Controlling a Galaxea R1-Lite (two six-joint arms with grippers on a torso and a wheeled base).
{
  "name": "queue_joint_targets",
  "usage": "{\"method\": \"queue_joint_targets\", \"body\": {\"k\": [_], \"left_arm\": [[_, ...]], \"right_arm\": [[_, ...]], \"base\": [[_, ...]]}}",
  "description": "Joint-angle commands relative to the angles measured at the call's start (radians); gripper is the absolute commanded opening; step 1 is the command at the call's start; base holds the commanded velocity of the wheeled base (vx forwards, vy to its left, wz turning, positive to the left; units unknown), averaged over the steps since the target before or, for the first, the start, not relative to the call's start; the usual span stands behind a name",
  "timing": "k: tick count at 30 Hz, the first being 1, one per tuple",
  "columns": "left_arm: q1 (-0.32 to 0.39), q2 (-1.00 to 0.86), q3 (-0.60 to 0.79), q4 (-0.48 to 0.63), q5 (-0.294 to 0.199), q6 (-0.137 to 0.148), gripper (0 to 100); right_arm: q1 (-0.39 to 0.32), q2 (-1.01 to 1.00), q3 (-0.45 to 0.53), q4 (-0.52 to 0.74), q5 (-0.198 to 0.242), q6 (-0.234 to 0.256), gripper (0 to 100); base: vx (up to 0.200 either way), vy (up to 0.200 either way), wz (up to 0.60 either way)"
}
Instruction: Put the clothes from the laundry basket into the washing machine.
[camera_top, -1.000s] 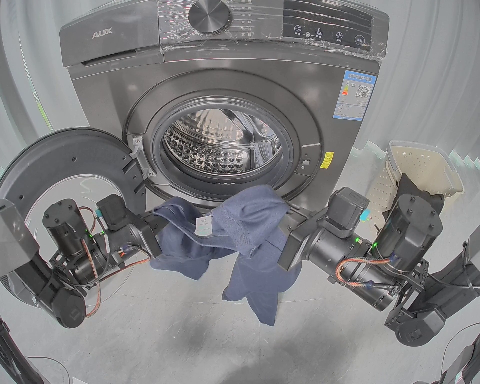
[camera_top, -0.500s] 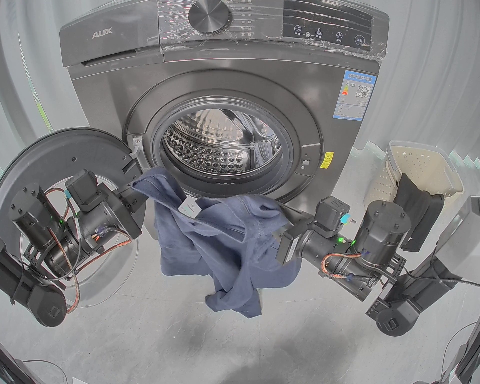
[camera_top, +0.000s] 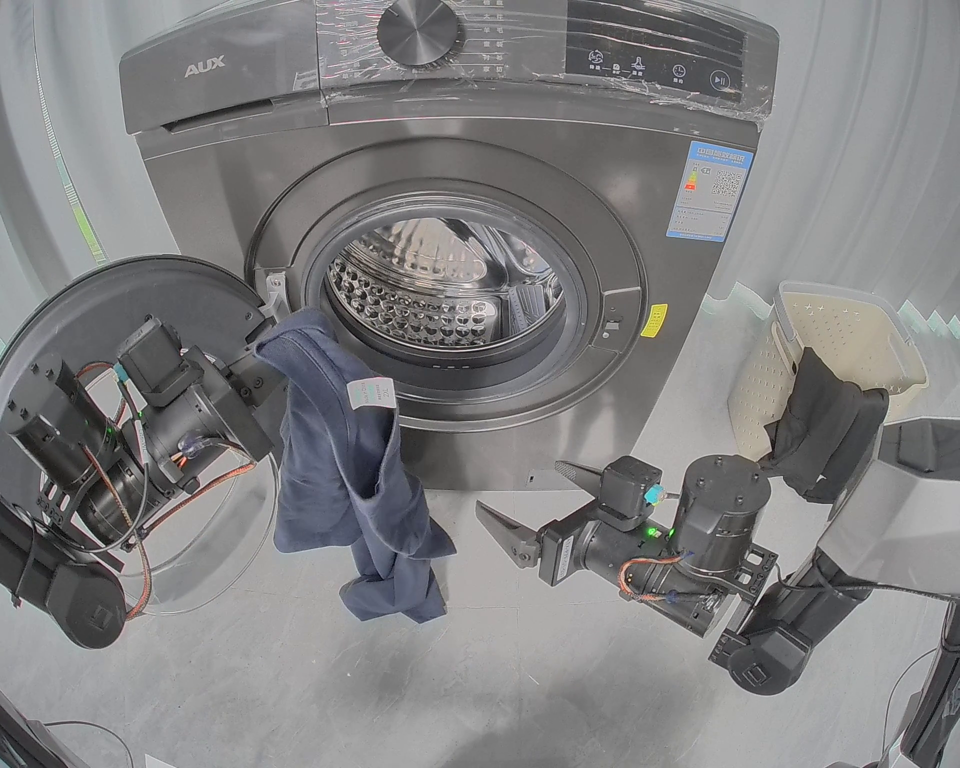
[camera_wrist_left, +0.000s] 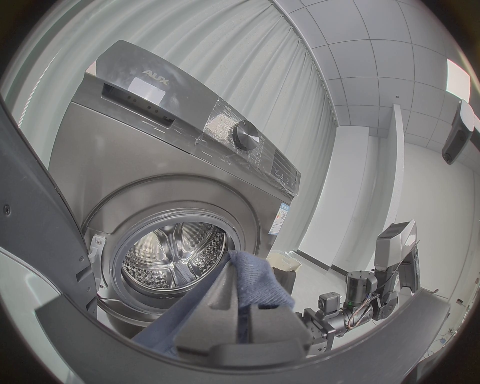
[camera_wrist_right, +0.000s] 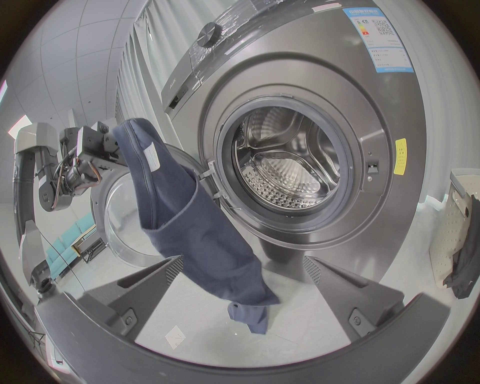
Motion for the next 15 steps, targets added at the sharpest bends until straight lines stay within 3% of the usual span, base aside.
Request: {"method": "queue_joint_targets", "body": {"k": [1,9,15], "left_arm": [[0.001,-0.003,-0.001,-0.001,0.000,0.000,0],[-0.005,0.003,-0.010,0.001,0.007,0.000,0],[-0.007,0.007,-0.013,0.001,0.007,0.000,0]], "right_arm": [[0.009,0.026,0.001,-0.001,0.000,0.000,100],[0.095,0.042,-0.011,-0.001,0.000,0.001,100],[0.120,0.094,-0.071,-0.002,0.002,0.001,100]], "base": [[0.000,0.000,0.00],[0.000,0.000,0.00],[0.000,0.000,0.00]]}}
